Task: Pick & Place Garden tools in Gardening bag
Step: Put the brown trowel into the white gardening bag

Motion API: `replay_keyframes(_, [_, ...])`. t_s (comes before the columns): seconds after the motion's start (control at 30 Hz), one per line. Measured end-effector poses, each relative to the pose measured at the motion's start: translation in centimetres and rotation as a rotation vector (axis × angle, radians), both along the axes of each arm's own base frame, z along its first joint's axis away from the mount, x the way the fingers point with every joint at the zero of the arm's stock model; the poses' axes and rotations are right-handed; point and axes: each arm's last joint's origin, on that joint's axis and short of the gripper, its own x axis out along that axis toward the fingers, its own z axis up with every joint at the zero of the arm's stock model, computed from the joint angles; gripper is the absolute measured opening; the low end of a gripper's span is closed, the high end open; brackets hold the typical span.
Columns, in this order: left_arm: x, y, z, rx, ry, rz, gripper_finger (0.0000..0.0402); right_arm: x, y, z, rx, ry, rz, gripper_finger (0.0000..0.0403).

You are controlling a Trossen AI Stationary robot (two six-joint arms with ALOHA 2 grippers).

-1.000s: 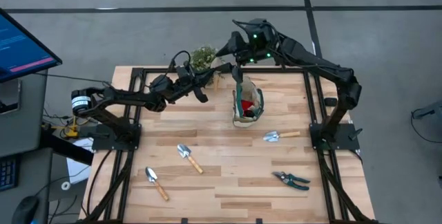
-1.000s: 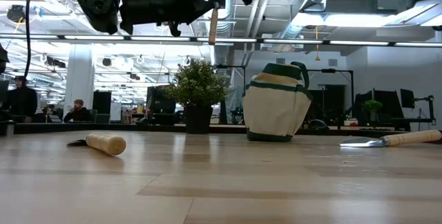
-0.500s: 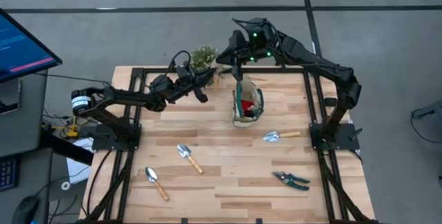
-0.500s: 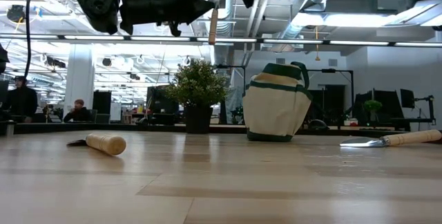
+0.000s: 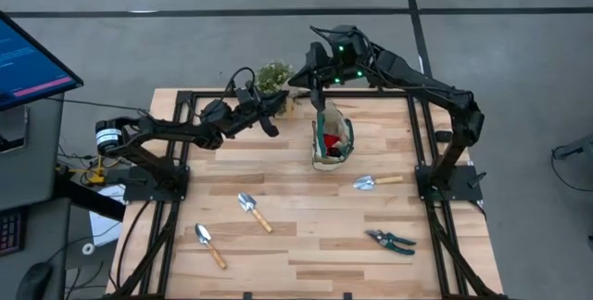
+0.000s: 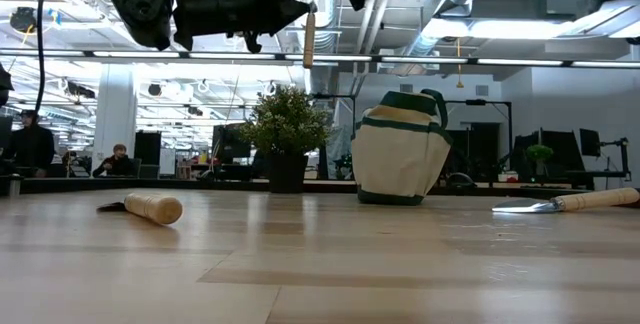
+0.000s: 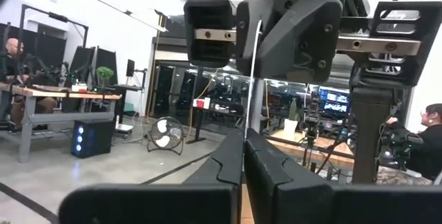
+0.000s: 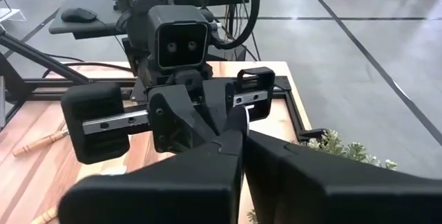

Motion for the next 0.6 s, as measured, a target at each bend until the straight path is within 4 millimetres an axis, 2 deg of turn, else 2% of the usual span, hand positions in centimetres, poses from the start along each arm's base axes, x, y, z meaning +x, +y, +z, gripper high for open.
replay_keyframes(0.17, [0.1,0.0,-0.1,0.092,0.054,0.033,0.0050,-0.1,0.8,0.5,0.003,-0.001,-0.053,0.0002])
replay_keyframes(0.27, [0.2,-0.1,-0.2,0.134,0.082,0.043,0.0083,-0.4,1.6,1.0,-0.053,0.014,-0.183,0.0001])
replay_keyframes(0.43, [0.4,0.0,-0.5,0.145,0.126,0.051,0.0141,-2.5,3.2,2.0,-0.176,0.129,-0.482,0.0001])
replay_keyframes(0.6, [0.5,0.0,-0.9,0.123,0.170,0.047,0.0187,-6.0,4.6,3.1,-0.158,0.200,-0.727,0.0001])
